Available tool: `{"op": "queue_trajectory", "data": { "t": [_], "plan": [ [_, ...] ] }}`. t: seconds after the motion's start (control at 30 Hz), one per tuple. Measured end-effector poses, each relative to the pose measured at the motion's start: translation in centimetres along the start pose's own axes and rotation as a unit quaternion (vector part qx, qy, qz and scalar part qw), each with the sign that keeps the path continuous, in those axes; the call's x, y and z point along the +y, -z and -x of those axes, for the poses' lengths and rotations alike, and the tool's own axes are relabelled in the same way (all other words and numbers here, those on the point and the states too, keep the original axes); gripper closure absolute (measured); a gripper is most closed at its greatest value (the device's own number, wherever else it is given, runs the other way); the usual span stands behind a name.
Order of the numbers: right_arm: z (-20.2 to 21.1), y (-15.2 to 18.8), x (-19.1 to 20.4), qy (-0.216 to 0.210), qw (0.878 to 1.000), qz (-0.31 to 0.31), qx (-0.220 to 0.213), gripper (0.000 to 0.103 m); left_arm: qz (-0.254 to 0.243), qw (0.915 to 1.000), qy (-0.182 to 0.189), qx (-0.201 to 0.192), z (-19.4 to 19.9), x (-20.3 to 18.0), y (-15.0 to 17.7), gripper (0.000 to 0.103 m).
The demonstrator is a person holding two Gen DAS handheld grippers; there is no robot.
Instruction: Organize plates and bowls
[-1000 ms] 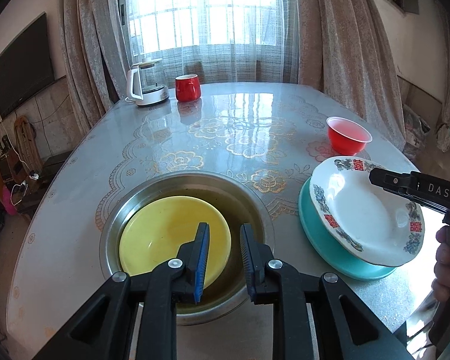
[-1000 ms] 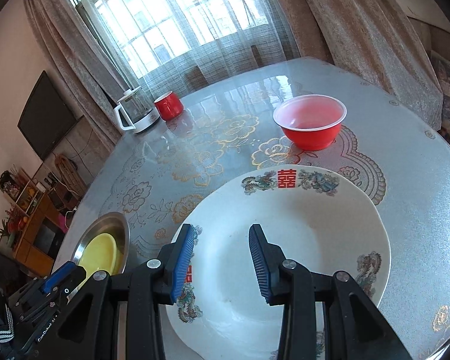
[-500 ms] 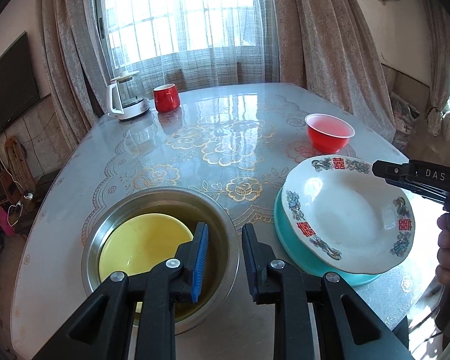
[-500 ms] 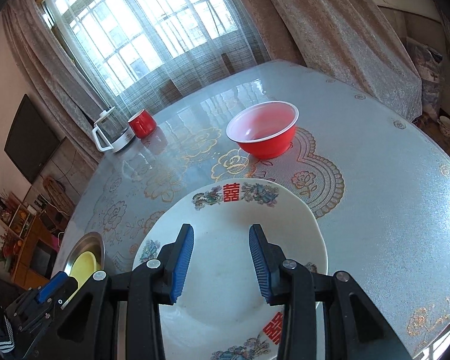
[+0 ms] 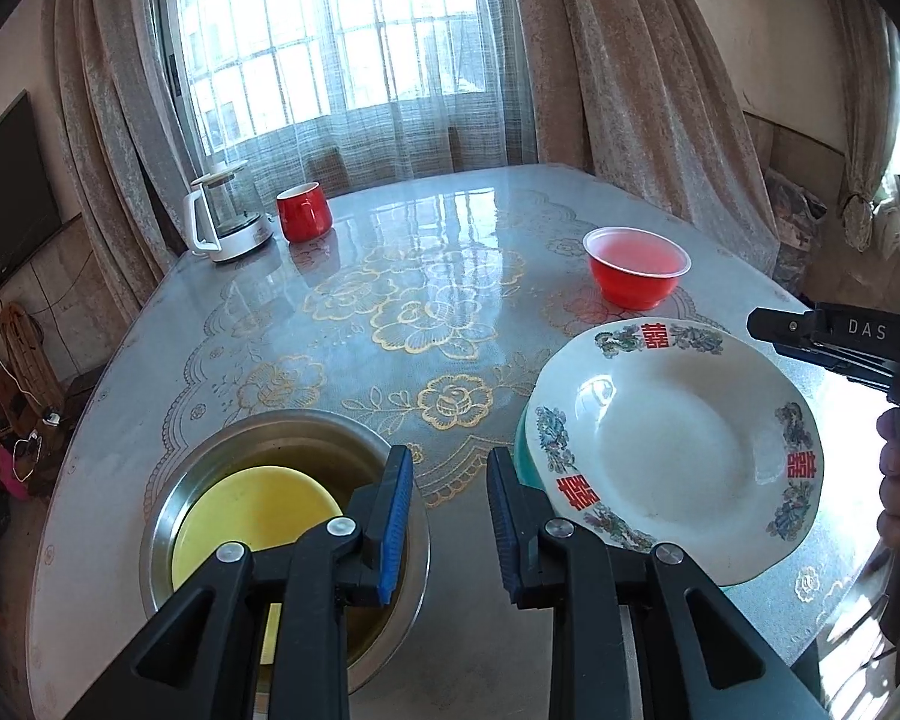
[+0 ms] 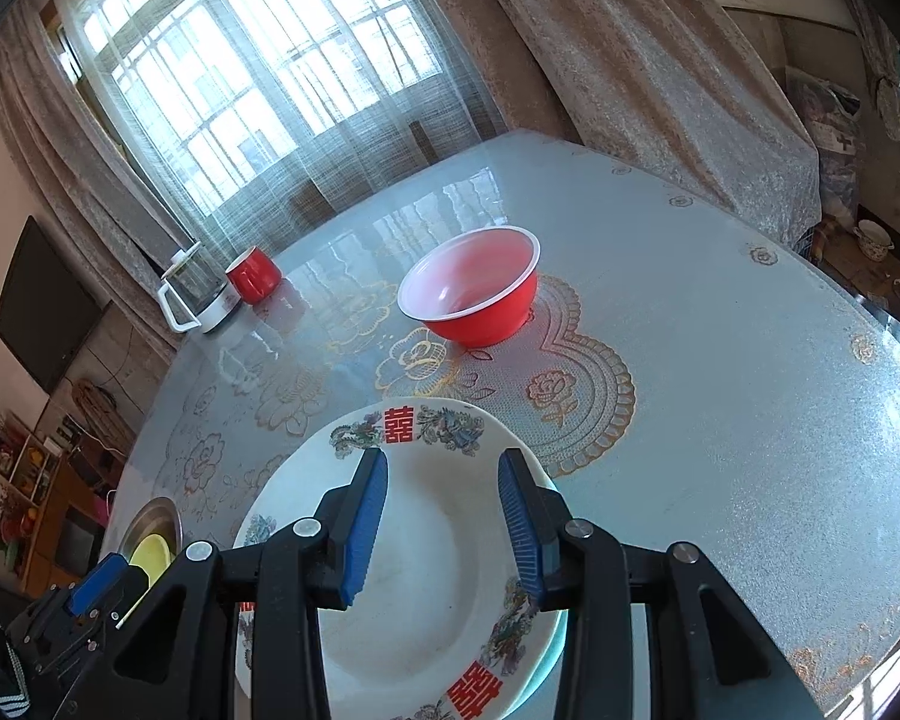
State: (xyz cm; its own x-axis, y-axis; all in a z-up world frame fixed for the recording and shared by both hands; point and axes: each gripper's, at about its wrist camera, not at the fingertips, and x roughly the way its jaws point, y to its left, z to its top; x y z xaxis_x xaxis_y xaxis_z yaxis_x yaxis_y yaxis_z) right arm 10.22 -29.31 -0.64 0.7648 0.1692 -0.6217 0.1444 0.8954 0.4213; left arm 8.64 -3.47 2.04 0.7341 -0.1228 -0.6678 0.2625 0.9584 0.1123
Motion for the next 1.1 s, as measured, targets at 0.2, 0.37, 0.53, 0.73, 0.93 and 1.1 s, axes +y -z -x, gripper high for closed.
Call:
{"op": "queue_trajectory", "data": {
  "t": [0.2, 0.37, 0.53, 0.73, 0.93, 1.1],
  "plan": [
    [-0.5, -0.6, -0.8, 0.006, 1.0, 0.0, 0.006, 0.064, -0.002, 1.0, 0.004, 0.005, -0.9, -0.6, -0.9, 0.075],
    [-1.1, -1.3, -1.8, 0.009, 1.0, -0.007, 0.016, 0.064, 0.011, 0.9995, 0.021, 0.02, -2.1, -0.7, -2.0, 0.072],
    [-1.8, -2.0, -3.5, 0.01, 0.999, -0.032, 0.023, 0.064, 0.035, 0.9973, 0.046, 0.044, -3.9, -1.1, -3.0, 0.07],
    [-2.7, -3.2, -4.5, 0.015, 0.999, -0.04, 0.027, 0.064, 0.046, 0.9951, 0.06, 0.064, -5.8, -1.7, -4.7, 0.07],
    [-3.9, -5.0, -4.7, 0.012, 0.998, -0.047, 0.029, 0.064, 0.072, 0.9901, 0.086, 0.084, -7.8, -2.1, -6.5, 0.07],
    [-5.2, -6.7, -4.5, 0.006, 0.998, -0.053, 0.034, 0.064, 0.084, 0.9858, 0.115, 0.089, -9.4, -2.9, -8.3, 0.07]
  ]
}}
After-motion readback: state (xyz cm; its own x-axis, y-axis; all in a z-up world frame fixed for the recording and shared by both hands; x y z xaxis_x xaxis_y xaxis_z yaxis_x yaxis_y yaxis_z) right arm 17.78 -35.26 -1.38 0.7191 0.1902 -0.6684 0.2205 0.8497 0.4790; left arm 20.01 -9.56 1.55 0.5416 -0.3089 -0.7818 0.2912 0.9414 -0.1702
